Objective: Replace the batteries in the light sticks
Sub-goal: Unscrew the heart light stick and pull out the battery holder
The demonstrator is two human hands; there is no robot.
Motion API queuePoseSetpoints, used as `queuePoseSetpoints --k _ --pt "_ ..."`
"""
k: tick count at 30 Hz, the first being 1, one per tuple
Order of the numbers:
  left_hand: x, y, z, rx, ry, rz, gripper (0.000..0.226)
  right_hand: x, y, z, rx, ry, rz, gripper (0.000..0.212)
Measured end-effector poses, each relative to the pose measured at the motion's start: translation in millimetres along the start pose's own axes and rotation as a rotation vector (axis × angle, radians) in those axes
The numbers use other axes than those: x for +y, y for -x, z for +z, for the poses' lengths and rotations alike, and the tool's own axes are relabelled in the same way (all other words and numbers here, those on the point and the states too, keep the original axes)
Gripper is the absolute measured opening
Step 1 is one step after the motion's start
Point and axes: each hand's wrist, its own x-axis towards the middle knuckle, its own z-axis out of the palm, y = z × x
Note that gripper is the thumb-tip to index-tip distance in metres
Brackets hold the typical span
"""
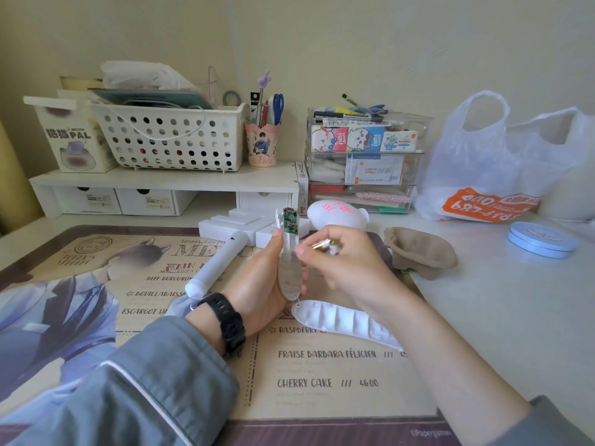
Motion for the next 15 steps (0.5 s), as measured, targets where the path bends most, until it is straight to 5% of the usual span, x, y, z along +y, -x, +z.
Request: queuePoseSetpoints --k 7,10,13,15 --pt "9.5 7.2 1.8 -0.067 -0.045 -0.077 0.021 0.8 -23.7 -34.5 0.21 -1.028 0.325 0.024" --pt "11.8 11.8 4.7 -0.146 0.011 -0.143 0.026 4.1 -29.0 -46.2 0.293 -1.002 0.397 0.039" --pt "11.4 10.5 4.0 -0.138 0.042 -0.171 0.026 2.9 -30.8 -60.4 0.387 -0.846 0.39 0.033" --pt "8.4 8.8 3.0 -0.112 0.048 -0.18 0.028 3.0 -33.2 -74.3 0.418 -0.957 0.404 0.031"
